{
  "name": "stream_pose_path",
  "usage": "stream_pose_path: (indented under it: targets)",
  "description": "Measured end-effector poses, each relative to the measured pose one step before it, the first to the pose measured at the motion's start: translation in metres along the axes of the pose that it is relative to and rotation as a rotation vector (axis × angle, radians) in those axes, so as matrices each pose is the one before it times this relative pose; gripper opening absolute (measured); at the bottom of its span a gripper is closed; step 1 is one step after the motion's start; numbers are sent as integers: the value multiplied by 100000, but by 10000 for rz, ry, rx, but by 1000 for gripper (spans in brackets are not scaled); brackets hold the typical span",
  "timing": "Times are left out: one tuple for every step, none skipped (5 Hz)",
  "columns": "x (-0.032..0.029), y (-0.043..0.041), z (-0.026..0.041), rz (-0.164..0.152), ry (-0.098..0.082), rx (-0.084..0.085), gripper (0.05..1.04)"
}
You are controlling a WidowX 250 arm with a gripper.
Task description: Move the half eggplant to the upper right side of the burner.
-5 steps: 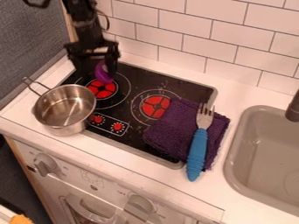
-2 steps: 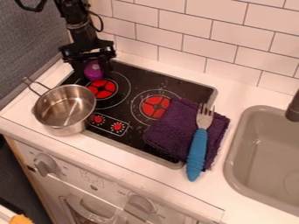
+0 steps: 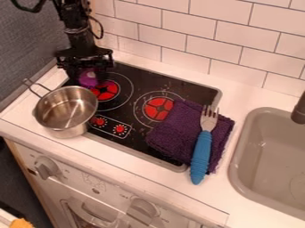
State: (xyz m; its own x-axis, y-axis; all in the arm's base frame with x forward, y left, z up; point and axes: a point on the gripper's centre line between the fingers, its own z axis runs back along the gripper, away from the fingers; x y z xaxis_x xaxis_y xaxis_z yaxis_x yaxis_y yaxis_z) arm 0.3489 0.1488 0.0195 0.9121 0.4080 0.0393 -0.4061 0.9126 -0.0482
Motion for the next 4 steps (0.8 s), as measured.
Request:
stream_pose_path:
  targets:
    - [-58,-4490,2446,-985,-577,-439,719]
    - [-412,-5388,-244,-1346,51,-381,719]
    - [182,-4703,-1620,-1201,288,-330,719]
    - [167,-3277,-1876,-442,322,-135,719]
